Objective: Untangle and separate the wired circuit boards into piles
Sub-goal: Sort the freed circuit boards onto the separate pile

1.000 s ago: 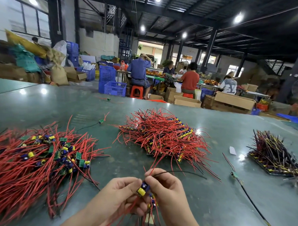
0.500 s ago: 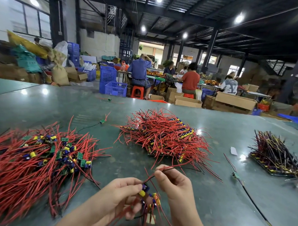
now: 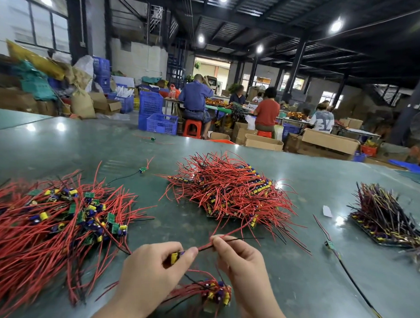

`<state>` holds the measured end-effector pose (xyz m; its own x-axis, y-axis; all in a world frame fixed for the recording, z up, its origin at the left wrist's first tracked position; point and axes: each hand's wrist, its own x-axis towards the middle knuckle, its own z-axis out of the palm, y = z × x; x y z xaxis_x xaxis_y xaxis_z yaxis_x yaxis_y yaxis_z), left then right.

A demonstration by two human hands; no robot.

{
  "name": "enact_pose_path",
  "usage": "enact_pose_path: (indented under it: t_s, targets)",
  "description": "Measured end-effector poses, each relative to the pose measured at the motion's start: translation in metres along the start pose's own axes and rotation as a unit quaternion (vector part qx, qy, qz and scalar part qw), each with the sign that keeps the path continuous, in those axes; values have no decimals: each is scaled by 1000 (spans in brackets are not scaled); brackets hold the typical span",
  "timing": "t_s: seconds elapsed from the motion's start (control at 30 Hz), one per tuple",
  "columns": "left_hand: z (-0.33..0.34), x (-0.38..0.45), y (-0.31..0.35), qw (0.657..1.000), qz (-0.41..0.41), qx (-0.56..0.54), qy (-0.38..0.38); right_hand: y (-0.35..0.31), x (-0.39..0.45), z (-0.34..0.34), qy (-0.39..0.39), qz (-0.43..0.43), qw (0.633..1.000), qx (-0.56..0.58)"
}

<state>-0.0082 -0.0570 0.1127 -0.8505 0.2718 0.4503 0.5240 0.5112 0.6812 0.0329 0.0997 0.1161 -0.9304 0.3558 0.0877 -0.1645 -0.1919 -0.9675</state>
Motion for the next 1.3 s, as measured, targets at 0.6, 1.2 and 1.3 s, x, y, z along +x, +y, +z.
enact_pose_path:
  t_s: [0.6,1.2,1.3]
  targets:
    - [-11,12,-10,998,-40,37,0,-13,0,-8,107,28,991,70]
    - [-13,15,-15,995,-79,62,-1,-6,8,-19,153,16,988,13]
    - [-15,19,-24,992,-101,62,37,-8,11,-25,138,35,985,95]
